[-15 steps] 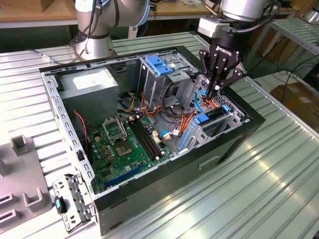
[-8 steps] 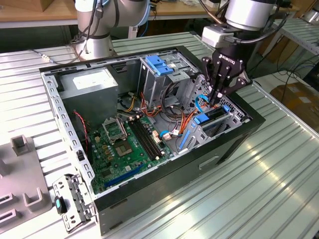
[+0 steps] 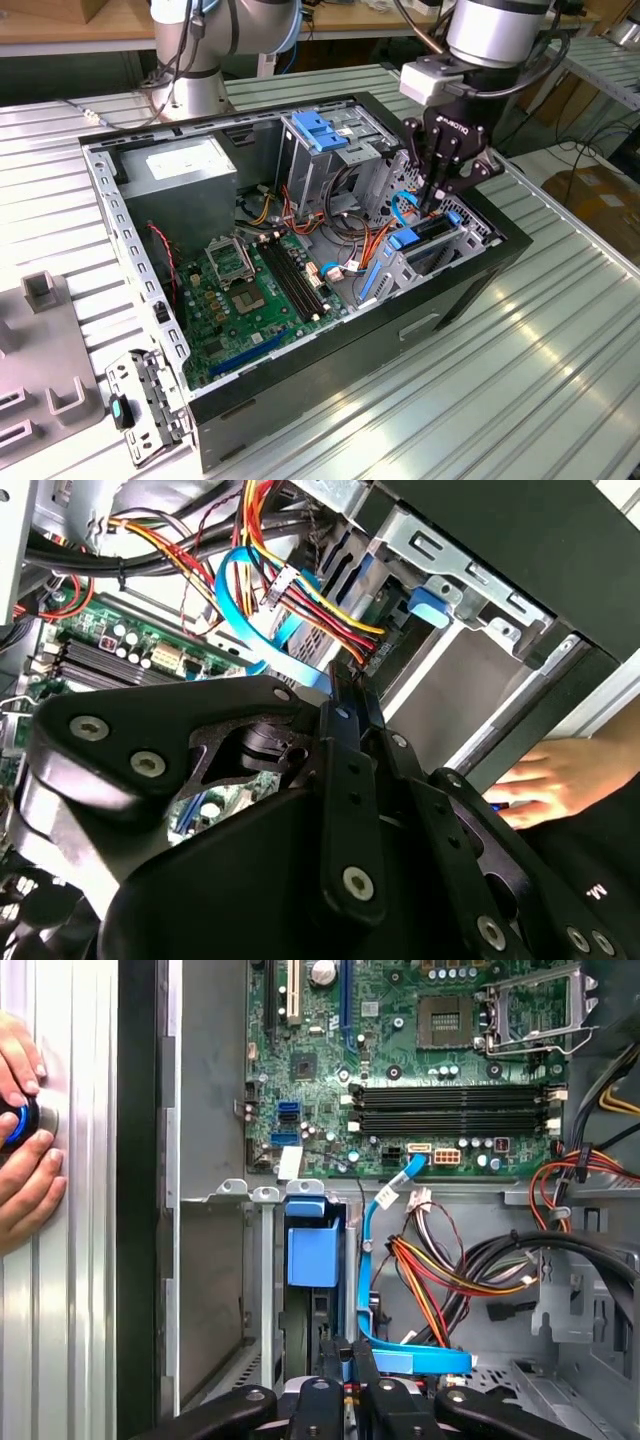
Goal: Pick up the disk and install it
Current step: 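Insert the second disk wire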
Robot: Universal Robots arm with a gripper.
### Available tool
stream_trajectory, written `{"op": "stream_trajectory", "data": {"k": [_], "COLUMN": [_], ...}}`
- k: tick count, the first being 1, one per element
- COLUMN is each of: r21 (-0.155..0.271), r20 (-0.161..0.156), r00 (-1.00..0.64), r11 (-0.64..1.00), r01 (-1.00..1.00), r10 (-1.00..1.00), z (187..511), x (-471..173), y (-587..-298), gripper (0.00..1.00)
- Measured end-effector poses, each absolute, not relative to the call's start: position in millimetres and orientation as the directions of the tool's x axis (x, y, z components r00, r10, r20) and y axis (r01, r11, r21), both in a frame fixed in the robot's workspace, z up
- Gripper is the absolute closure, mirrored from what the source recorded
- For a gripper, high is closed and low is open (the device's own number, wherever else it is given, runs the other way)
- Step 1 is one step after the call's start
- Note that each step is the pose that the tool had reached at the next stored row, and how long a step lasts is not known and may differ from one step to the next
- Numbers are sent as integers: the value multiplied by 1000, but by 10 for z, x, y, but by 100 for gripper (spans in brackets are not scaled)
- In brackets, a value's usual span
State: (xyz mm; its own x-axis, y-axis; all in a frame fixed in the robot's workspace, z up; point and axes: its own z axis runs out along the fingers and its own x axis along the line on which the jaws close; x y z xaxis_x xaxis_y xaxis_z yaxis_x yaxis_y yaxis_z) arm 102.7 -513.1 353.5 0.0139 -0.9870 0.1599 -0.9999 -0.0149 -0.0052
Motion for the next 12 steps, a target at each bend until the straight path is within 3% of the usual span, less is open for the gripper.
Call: {"op": "stream_trajectory", "data": {"k": [3,12], "r21": [-16,-28], "r20": [150,67], "r00": [12,11], "r11": [-15,-13], "r01": [-1000,-1000], "r10": [-989,-998], "z": [3527,3502], "x": [1003,978], "y": [-5167,-5371], "gripper": [84,84]}}
